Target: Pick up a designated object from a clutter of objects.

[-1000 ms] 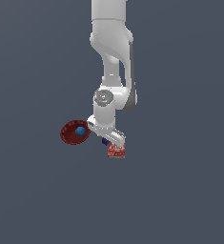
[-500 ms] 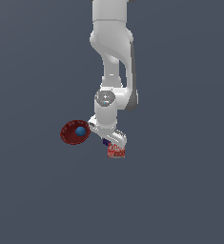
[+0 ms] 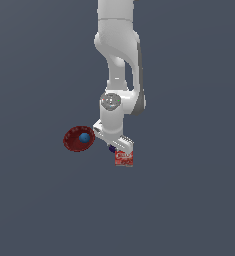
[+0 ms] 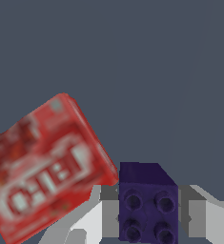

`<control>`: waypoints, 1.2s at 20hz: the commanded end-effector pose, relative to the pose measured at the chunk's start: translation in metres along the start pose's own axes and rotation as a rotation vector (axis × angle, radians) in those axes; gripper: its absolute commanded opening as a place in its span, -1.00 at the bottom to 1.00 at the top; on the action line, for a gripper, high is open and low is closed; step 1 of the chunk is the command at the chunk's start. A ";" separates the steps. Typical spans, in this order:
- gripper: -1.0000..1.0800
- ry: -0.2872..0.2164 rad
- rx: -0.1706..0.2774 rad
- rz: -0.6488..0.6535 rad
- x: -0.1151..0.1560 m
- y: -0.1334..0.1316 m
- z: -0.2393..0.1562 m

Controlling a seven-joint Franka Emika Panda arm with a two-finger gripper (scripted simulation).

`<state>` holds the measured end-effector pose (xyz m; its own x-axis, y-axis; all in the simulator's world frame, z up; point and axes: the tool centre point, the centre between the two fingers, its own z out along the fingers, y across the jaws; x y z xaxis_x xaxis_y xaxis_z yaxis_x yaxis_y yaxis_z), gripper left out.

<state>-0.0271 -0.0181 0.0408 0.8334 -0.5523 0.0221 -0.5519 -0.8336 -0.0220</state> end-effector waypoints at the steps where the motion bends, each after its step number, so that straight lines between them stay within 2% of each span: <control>1: -1.00 0.000 0.000 0.000 -0.003 -0.001 -0.005; 11: -1.00 -0.004 -0.002 0.003 -0.029 -0.011 -0.051; 24: -1.00 -0.007 -0.012 0.009 -0.083 -0.032 -0.152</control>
<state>-0.0789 0.0481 0.1785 0.8291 -0.5590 0.0147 -0.5588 -0.8292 -0.0118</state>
